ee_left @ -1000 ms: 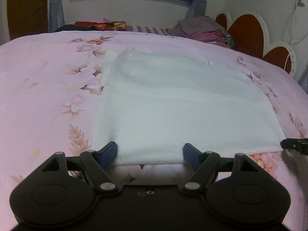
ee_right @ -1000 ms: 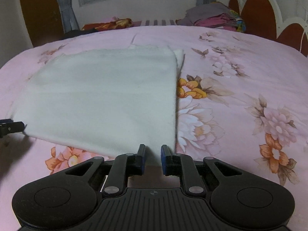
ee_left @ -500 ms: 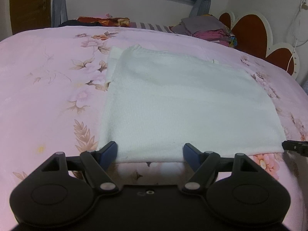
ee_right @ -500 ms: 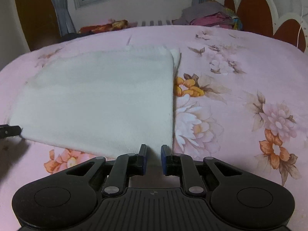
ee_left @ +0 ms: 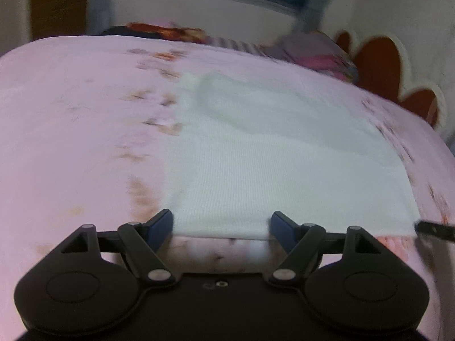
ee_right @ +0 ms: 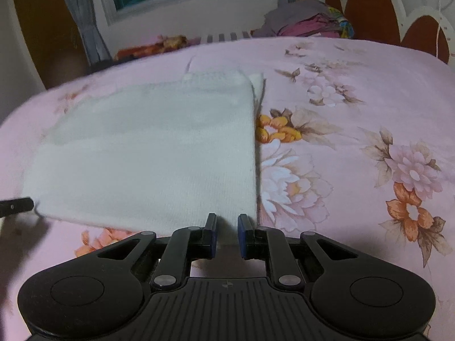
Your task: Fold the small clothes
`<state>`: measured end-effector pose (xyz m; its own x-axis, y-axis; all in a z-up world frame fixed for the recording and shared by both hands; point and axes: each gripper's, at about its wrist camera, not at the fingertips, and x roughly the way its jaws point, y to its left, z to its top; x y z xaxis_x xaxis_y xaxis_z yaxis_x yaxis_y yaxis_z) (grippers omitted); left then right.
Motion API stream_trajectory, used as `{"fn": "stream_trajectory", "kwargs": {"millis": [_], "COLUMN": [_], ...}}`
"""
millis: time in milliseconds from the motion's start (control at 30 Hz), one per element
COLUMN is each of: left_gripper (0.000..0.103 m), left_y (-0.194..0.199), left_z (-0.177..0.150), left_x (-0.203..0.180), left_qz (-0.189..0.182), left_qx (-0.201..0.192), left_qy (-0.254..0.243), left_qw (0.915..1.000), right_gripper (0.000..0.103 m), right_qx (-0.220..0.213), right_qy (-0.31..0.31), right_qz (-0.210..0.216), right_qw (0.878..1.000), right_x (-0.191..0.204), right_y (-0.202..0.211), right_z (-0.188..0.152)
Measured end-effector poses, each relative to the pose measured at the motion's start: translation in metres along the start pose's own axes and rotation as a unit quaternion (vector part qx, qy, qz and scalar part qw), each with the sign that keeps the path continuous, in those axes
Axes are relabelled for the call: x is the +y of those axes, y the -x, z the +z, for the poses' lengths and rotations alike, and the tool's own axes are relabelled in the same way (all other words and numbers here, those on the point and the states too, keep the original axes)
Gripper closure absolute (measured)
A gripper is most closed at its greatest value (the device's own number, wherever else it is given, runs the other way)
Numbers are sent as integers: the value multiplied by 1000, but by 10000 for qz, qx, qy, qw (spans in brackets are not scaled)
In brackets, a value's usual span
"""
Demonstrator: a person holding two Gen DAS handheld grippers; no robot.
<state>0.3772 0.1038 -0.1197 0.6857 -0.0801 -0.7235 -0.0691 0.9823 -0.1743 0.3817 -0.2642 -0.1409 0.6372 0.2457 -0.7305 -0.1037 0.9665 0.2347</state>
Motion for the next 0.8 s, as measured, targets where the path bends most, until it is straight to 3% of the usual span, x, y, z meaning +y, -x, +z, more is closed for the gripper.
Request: {"fn": "stream_trajectory", "kwargs": {"millis": [67,133,600,733,800], "left_gripper": [37,45,46,46,46], "left_y": [11,18,7,-2,-9], "left_z": [-5,-12,-21,-22,-26], "left_x": [9,15,4,14,24], "left_qz": [93,-76,-228,-672,-1084], "left_qx": [-119,-138,81,-6,-115], "left_qy": [300,655,926,1680,2432], "left_qw": [9994,9977,9954,9835,9638], "right_gripper": [88,88,88,88,88], "right_qx": [-157,-266,-358,-415,-502], "right_qy": [-117,-213,-33,26,22], "right_qz": [131,179,426,457,495], "right_qw": [9997,9993,9984,9981,9975], "right_x": [-4,-6,8,13,18], "right_y": [9,16,30,28,25], "right_z": [-1,-1,2,6,11]}}
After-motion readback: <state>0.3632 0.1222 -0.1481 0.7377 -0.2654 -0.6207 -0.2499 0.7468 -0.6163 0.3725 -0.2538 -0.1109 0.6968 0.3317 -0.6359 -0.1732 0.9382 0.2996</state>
